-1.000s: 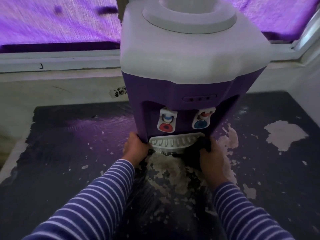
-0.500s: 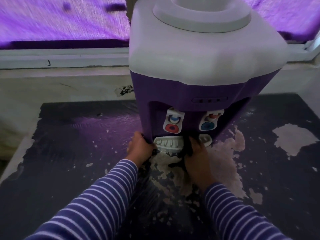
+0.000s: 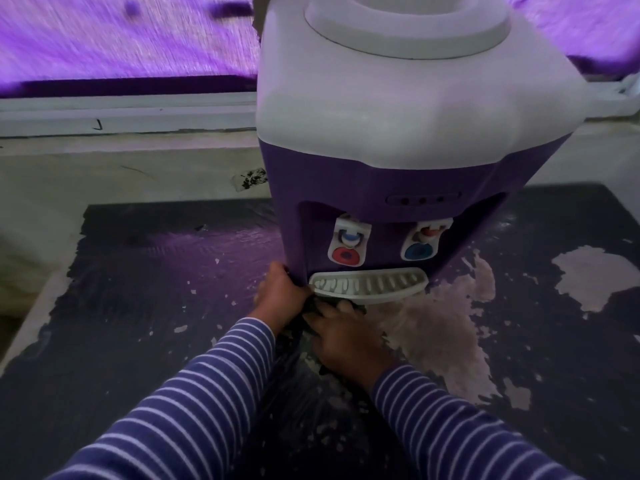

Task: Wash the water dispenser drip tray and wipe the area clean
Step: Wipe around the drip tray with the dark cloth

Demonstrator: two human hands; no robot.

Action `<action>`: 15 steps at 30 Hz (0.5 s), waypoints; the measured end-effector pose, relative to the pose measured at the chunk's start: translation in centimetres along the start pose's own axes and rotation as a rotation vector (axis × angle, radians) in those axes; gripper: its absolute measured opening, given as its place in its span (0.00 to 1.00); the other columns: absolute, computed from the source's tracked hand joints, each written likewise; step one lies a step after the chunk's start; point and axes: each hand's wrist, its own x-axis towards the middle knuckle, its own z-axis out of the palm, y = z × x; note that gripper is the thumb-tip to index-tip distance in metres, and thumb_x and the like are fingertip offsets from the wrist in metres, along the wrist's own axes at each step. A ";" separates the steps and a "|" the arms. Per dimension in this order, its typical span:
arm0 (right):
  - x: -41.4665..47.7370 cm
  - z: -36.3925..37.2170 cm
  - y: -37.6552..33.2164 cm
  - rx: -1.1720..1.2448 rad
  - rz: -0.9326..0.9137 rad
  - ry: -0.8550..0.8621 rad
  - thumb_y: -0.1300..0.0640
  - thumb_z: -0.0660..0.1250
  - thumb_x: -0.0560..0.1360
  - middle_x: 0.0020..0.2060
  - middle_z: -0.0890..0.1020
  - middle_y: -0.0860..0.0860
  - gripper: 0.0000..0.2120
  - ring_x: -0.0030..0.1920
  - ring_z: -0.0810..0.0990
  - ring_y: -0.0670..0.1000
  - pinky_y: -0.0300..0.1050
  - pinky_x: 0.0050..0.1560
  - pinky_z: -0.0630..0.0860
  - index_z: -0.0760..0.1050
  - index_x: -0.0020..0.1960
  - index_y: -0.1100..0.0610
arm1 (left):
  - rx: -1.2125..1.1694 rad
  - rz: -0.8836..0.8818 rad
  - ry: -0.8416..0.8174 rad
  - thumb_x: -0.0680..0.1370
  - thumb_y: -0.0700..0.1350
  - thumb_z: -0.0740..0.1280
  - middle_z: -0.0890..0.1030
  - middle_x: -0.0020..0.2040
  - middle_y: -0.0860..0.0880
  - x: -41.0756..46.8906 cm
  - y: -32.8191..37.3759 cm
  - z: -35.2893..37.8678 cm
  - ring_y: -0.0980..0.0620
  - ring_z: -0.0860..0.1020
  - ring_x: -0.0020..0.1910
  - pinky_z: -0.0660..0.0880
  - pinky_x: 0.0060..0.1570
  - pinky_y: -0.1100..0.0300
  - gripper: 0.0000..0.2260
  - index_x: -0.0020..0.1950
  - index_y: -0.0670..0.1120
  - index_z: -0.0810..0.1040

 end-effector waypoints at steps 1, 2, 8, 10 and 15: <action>0.2 -0.1 0.2 -0.029 -0.010 -0.028 0.49 0.59 0.75 0.70 0.70 0.49 0.24 0.57 0.69 0.59 0.53 0.58 0.68 0.68 0.70 0.46 | -0.001 -0.002 0.004 0.64 0.57 0.72 0.78 0.56 0.44 0.0 0.0 0.0 0.40 0.76 0.54 0.74 0.56 0.44 0.24 0.53 0.53 0.65; 0.2 -0.2 0.4 -0.056 -0.017 -0.060 0.48 0.60 0.74 0.71 0.68 0.48 0.25 0.59 0.68 0.59 0.53 0.60 0.67 0.66 0.71 0.45 | -0.006 -0.001 0.008 0.64 0.57 0.73 0.78 0.56 0.45 -0.1 0.0 0.1 0.40 0.76 0.54 0.74 0.56 0.44 0.24 0.53 0.53 0.65; -2.0 -1.2 4.1 -0.168 0.034 -0.154 0.49 0.56 0.76 0.75 0.63 0.48 0.26 0.68 0.65 0.56 0.52 0.69 0.60 0.61 0.74 0.44 | -0.017 -0.015 0.040 0.66 0.55 0.73 0.79 0.53 0.45 -0.2 0.1 0.3 0.41 0.77 0.51 0.75 0.54 0.44 0.22 0.53 0.51 0.67; -3.2 -1.5 5.9 -0.224 0.013 -0.186 0.47 0.52 0.78 0.76 0.62 0.48 0.25 0.73 0.60 0.53 0.49 0.72 0.54 0.60 0.75 0.45 | -0.035 -0.014 0.042 0.65 0.54 0.73 0.79 0.51 0.45 -0.3 0.2 0.3 0.40 0.78 0.49 0.76 0.52 0.43 0.22 0.52 0.51 0.67; -6.3 -3.6 9.6 -0.166 0.264 -0.026 0.44 0.54 0.78 0.74 0.65 0.44 0.24 0.72 0.63 0.50 0.47 0.71 0.62 0.62 0.74 0.44 | -0.096 -0.009 0.047 0.65 0.52 0.75 0.79 0.52 0.43 -0.4 0.4 0.6 0.38 0.79 0.49 0.78 0.49 0.41 0.22 0.53 0.49 0.69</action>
